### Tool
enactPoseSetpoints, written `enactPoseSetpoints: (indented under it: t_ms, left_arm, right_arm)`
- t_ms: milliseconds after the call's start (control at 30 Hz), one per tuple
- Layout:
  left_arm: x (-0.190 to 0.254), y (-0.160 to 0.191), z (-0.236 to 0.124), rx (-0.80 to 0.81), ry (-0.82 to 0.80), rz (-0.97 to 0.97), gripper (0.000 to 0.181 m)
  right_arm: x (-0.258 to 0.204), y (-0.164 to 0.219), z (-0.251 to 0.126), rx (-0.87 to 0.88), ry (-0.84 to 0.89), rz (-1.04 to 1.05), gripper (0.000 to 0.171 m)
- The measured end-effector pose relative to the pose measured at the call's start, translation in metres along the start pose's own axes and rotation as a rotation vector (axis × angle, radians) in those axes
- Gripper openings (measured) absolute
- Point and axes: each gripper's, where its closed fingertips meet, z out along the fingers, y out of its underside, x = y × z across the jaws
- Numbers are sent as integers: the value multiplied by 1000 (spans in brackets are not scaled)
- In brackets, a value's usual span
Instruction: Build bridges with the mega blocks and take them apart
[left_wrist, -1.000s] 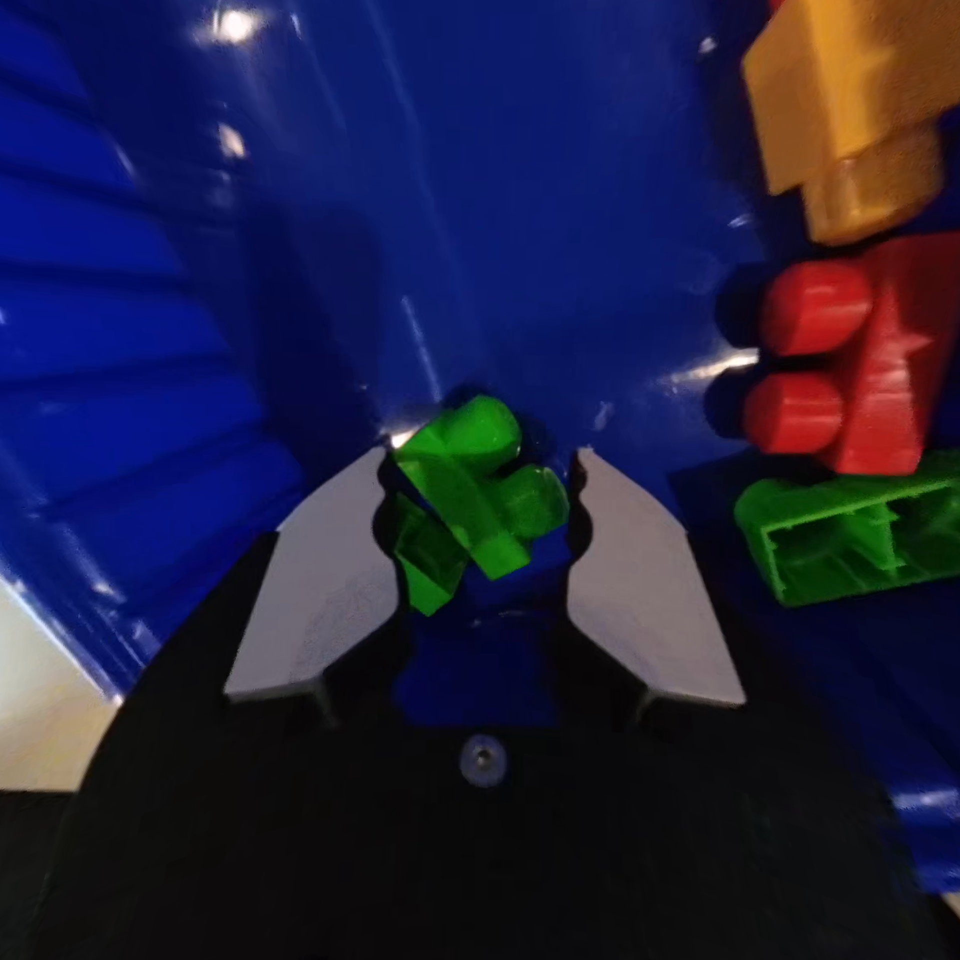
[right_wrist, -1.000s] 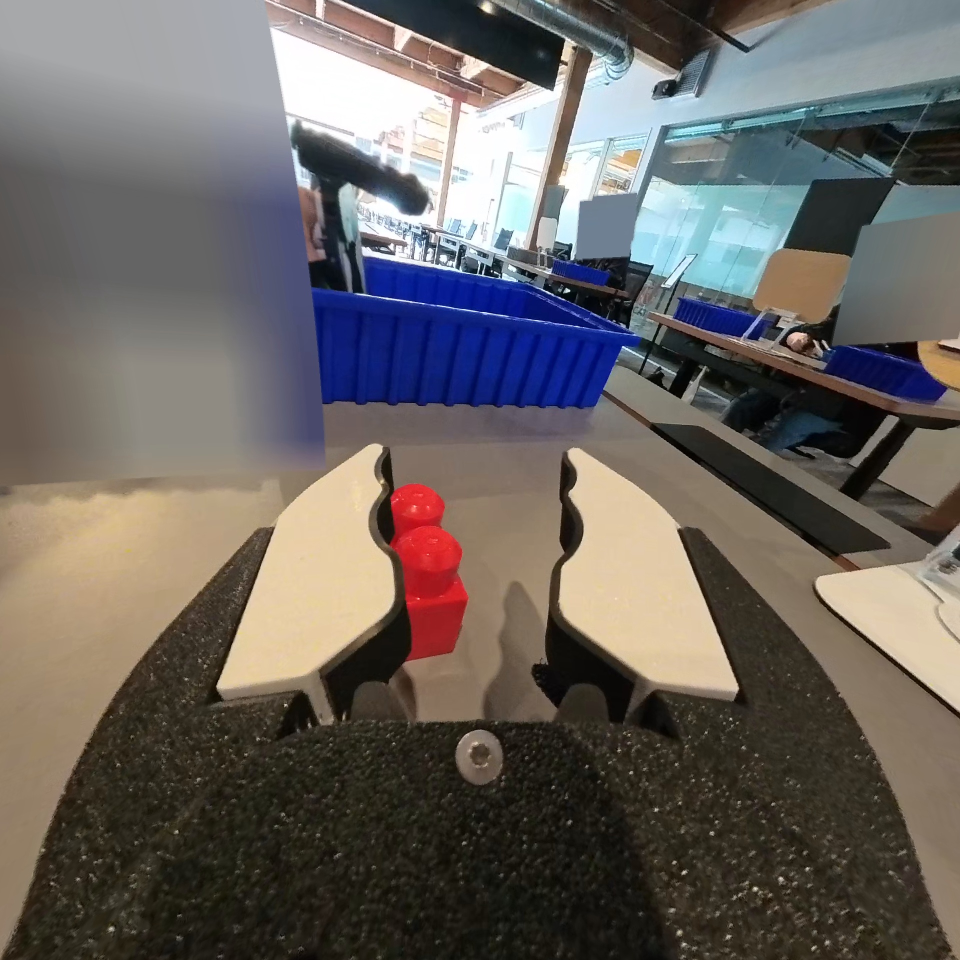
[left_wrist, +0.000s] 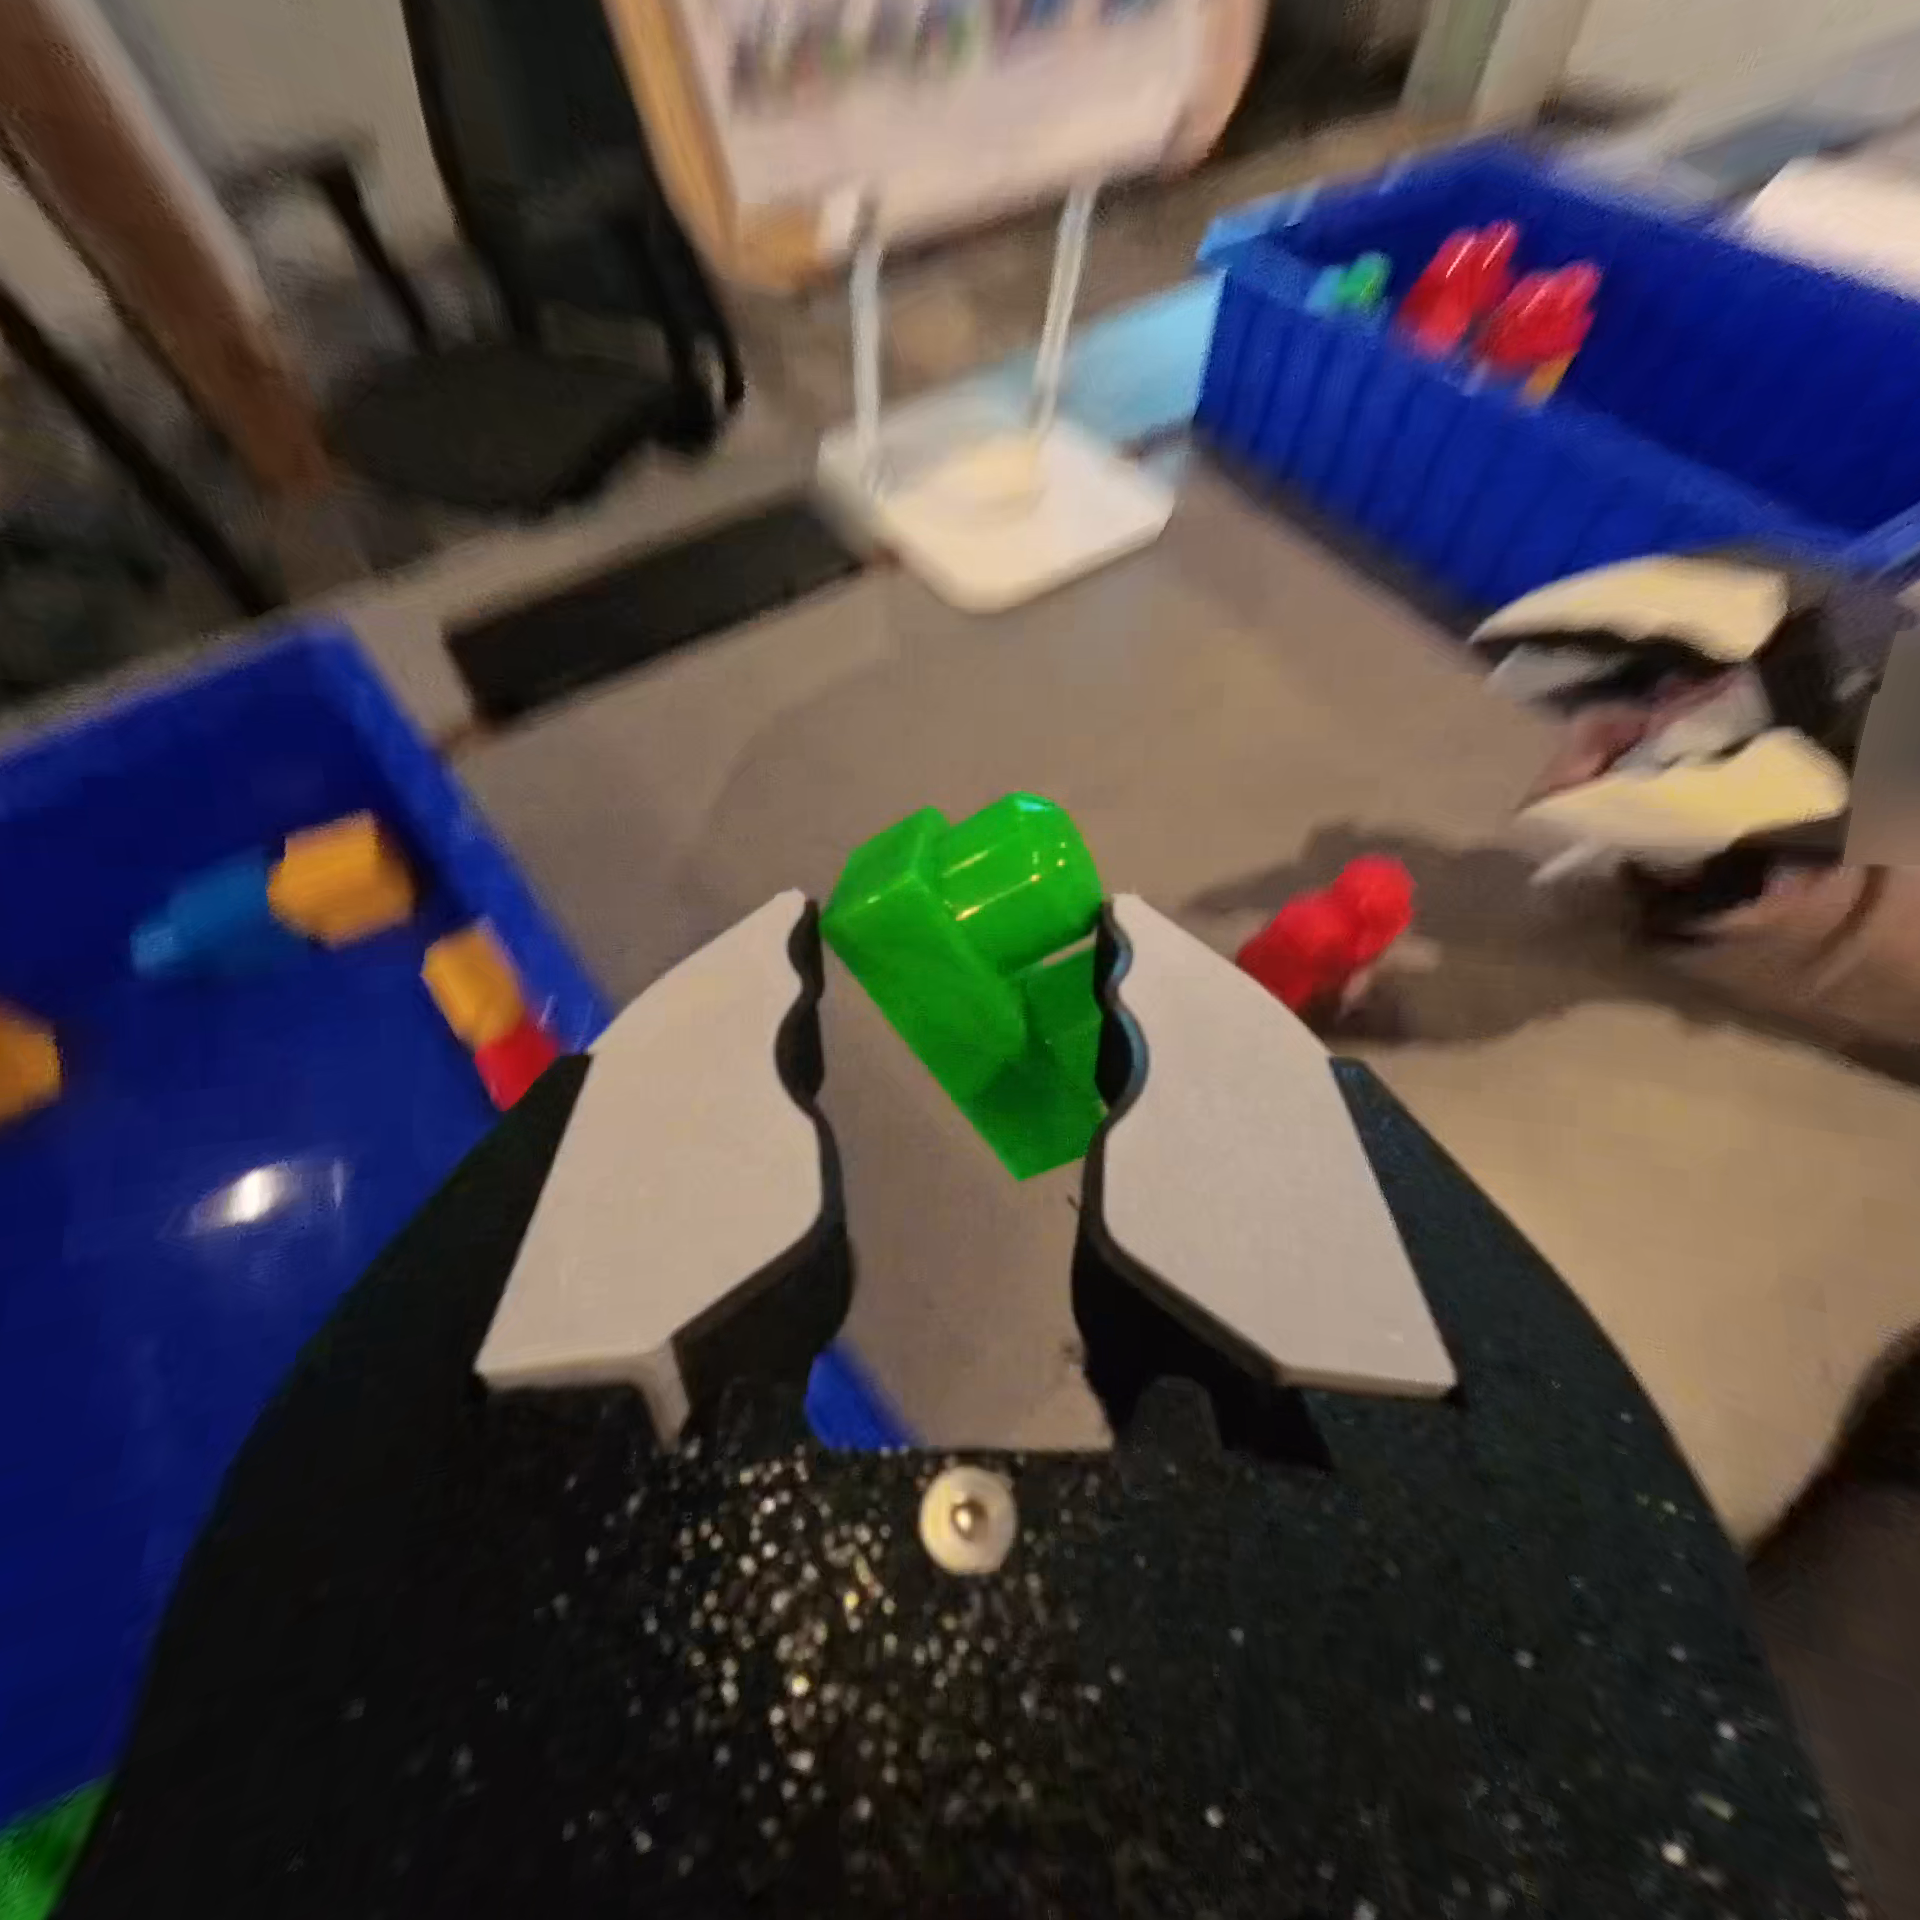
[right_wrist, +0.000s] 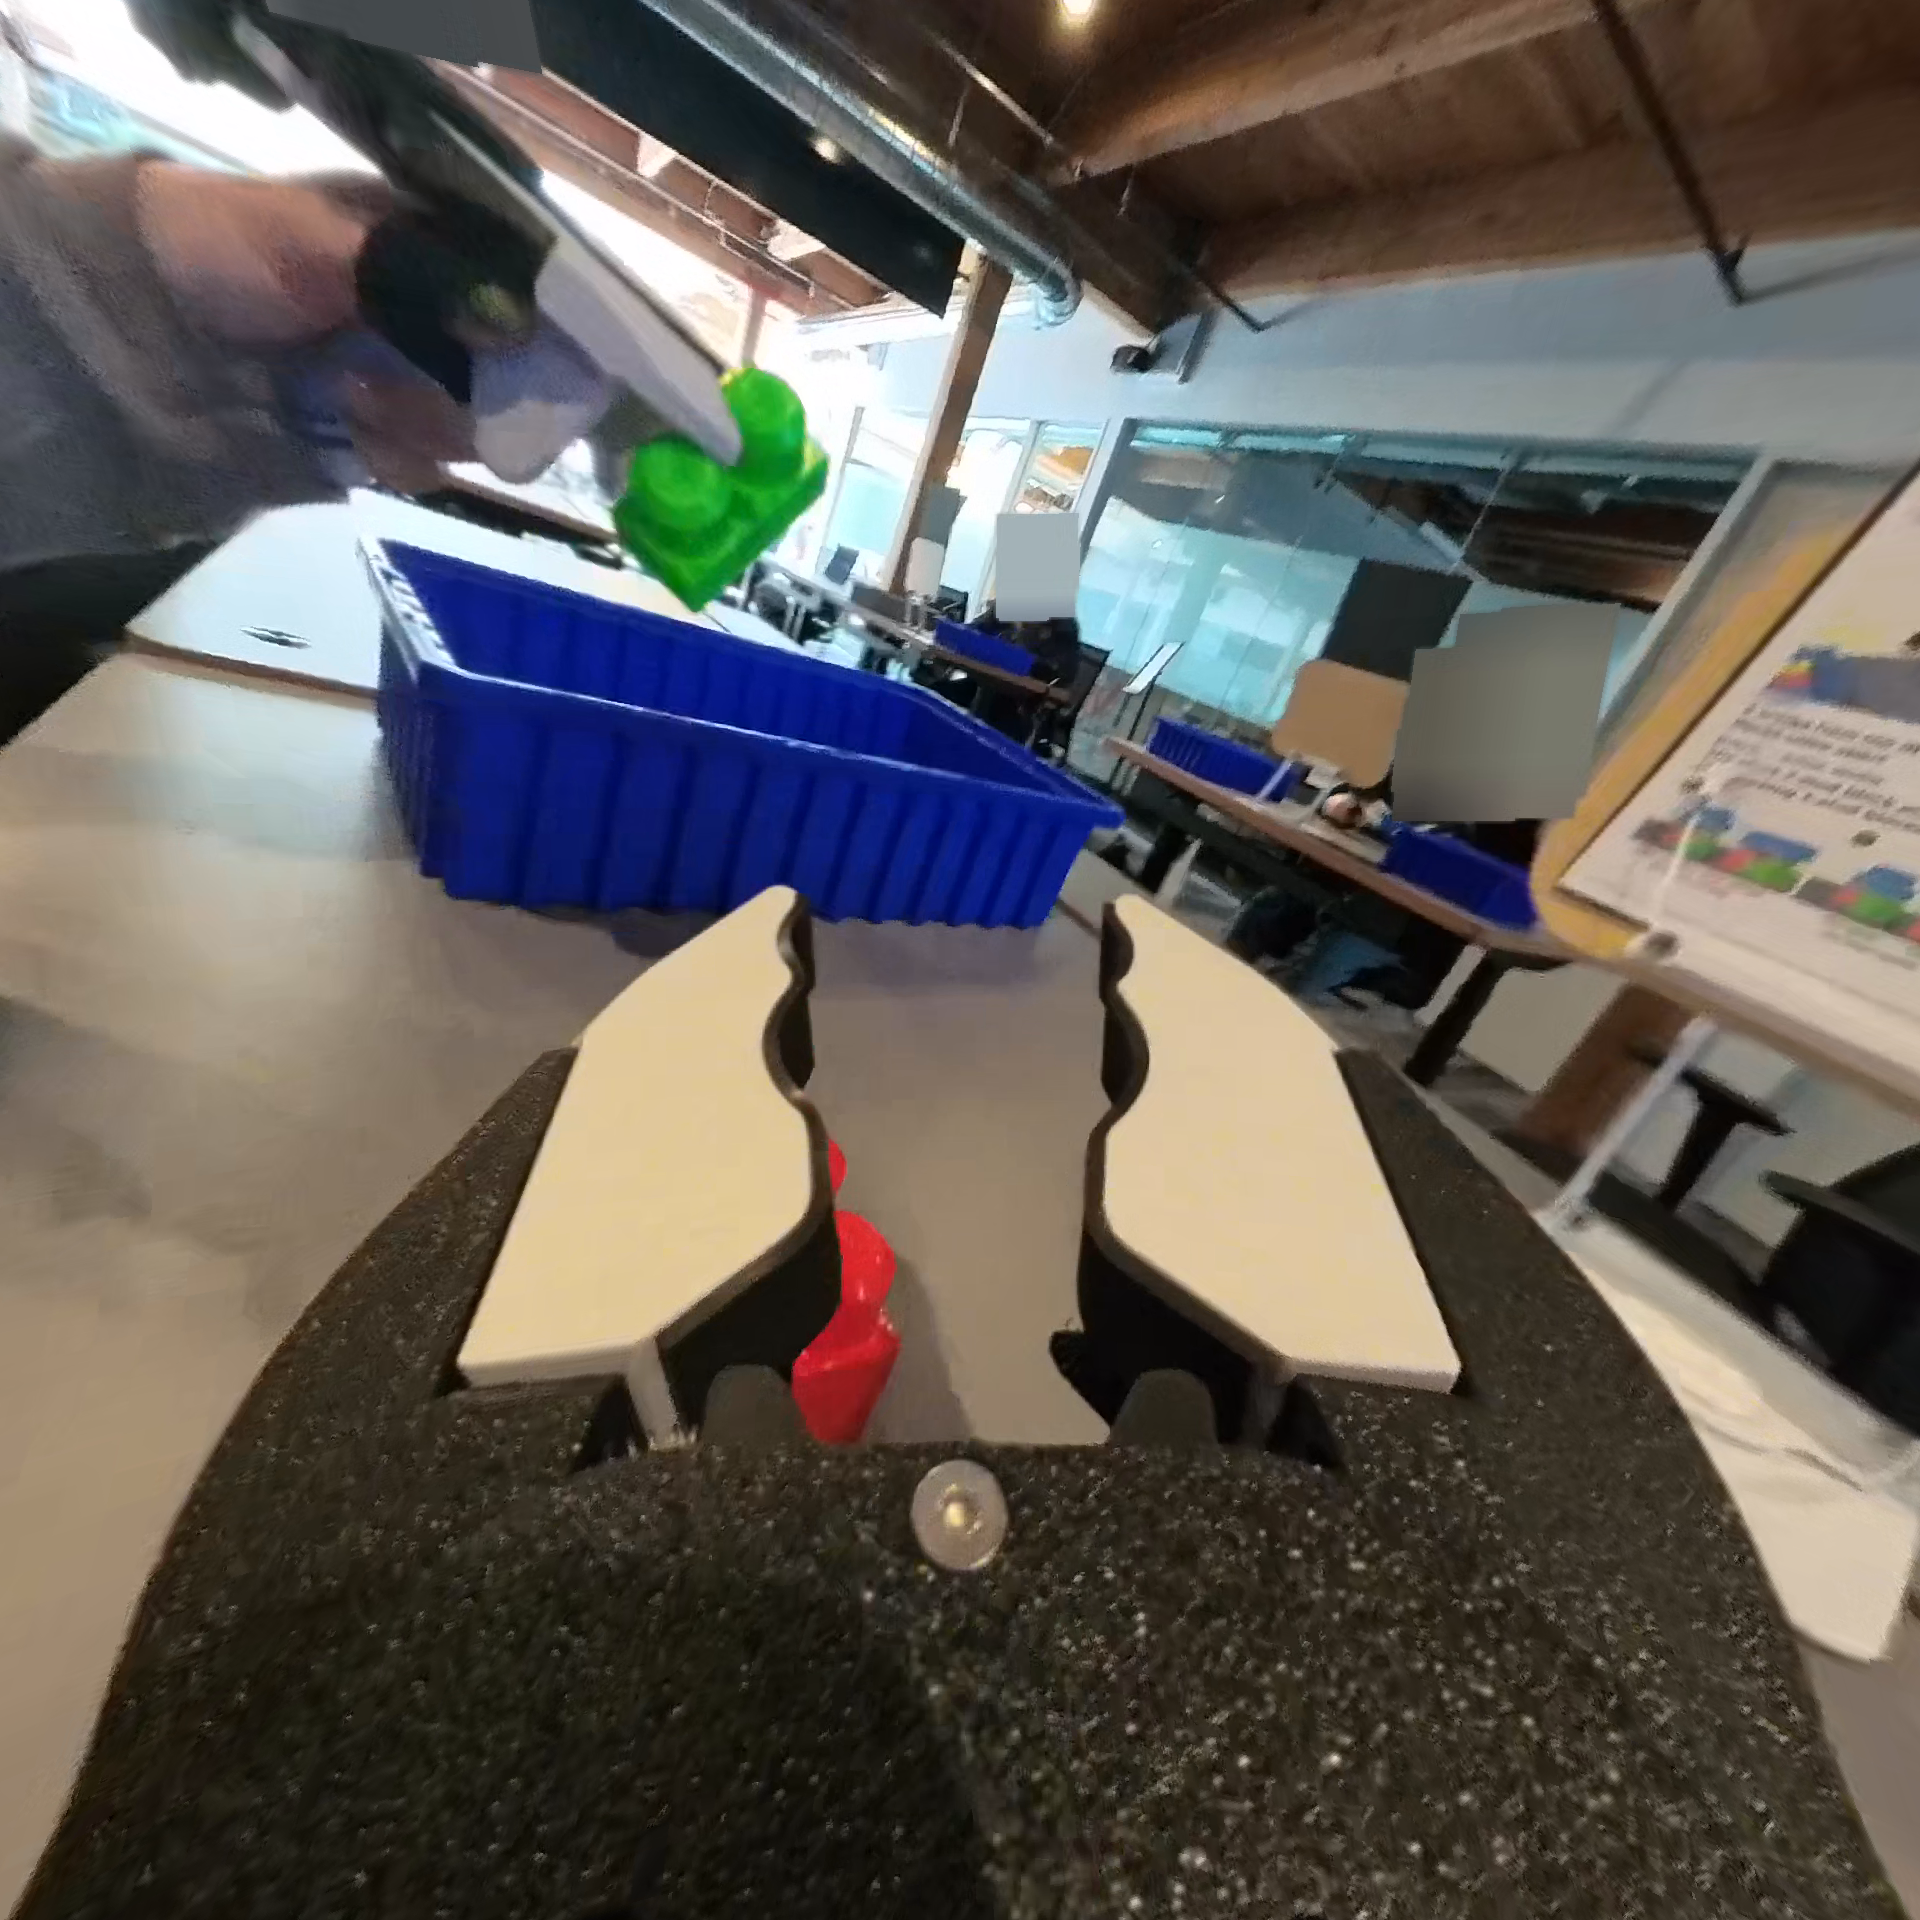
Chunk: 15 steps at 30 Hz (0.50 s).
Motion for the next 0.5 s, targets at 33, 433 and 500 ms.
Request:
enactPoseSetpoints:
  t_ms: [33,433,500]
  left_arm:
    - [17,-14,4,102,6,16,50]
    - [114,-42,54,537,272,-338,50]
    - [122,-40,59,529,292,-339,50]
  right_arm:
    - [-3,-5,1,7,19,-44,52]
    - [-23,-51,8,143,143,-124,55]
    - [-20,-45,10,113,152,-113,54]
